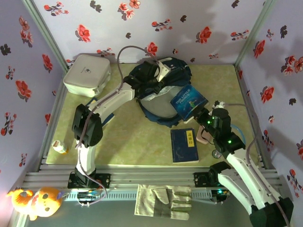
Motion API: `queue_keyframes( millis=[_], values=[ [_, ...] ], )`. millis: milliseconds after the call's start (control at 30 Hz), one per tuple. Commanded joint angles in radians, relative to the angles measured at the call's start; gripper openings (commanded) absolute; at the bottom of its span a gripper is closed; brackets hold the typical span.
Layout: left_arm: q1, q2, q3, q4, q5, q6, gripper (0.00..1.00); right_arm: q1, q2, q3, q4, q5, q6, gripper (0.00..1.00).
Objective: Pack books, pencil case, and school supplies into a backpack
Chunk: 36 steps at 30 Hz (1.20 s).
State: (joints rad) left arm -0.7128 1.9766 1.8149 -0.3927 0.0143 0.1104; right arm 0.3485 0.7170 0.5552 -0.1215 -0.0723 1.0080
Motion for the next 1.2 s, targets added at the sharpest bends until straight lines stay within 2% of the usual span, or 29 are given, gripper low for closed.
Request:
queue_keyframes(
  millis=[0, 200, 433, 733, 1033, 1167],
  values=[
    [-0.001, -0.115, 0.023, 0.138, 0.031, -0.098, 0.00, -0.002, 0.064, -0.014, 0.271, -0.069, 0.106, 0.16],
    [0.025, -0.137, 0.003, 0.185, 0.025, -0.185, 0.00, 0.025, 0.269, 0.054, 0.472, -0.052, 0.186, 0.16],
    [0.028, -0.142, 0.036, 0.163, 0.029, -0.189, 0.00, 0.062, 0.470, 0.171, 0.571, 0.003, 0.211, 0.15],
    [0.036, -0.157, 0.037, 0.156, 0.057, -0.218, 0.00, 0.086, 0.605, 0.282, 0.554, 0.083, 0.195, 0.15],
    [0.052, -0.186, -0.011, 0.152, 0.109, -0.269, 0.00, 0.126, 0.818, 0.377, 0.533, 0.204, 0.203, 0.14],
    [0.067, -0.210, -0.051, 0.160, 0.138, -0.280, 0.00, 0.138, 0.918, 0.392, 0.548, 0.198, 0.231, 0.14]
  ],
)
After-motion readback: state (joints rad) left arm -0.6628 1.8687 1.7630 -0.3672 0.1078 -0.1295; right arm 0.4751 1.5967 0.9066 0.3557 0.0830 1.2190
